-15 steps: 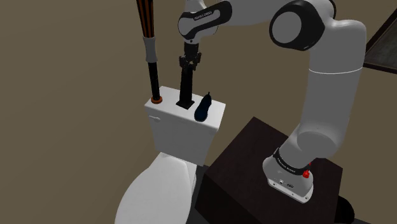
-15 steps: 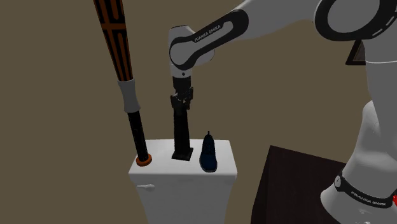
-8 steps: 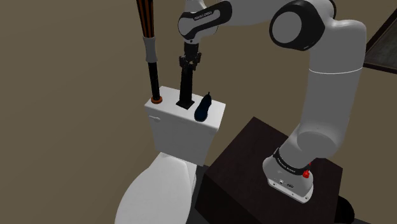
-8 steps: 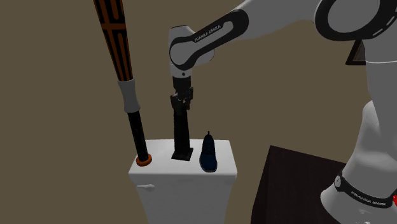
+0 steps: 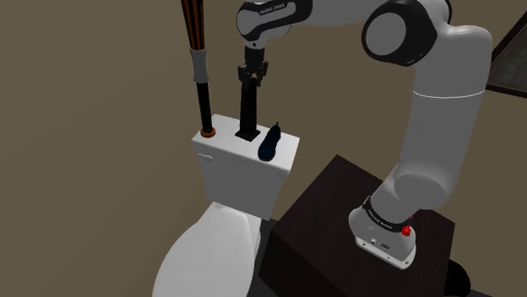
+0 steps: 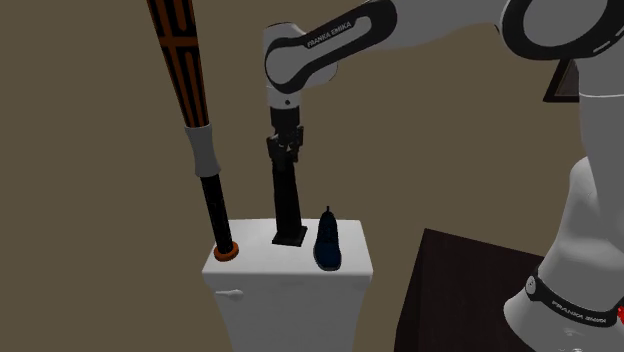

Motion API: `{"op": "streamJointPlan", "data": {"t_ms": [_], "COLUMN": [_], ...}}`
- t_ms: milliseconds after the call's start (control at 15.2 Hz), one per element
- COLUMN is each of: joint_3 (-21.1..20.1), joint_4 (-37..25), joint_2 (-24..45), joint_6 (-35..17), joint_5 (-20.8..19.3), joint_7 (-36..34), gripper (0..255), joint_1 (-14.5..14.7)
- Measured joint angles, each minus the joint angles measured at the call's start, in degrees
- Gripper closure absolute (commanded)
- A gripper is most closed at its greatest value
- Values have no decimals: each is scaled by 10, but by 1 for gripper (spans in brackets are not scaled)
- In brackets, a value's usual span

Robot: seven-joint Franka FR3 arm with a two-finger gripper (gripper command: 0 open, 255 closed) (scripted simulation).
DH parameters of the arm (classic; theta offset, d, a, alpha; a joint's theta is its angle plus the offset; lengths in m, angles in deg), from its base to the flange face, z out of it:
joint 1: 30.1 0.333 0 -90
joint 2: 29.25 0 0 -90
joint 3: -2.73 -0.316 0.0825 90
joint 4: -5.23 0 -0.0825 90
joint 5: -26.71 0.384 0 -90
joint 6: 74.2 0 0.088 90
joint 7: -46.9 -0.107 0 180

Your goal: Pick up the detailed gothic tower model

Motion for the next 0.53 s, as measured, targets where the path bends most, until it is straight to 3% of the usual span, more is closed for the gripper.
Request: {"op": "streamJointPlan", "data": {"t_ms": [528], "joint_3": [1], "joint_4": [-40], "joint_2": [-14], "joint_6": [54], "joint_5": [-3], "joint_7": [-3], "gripper": [255], "joint_1": [-1]}}
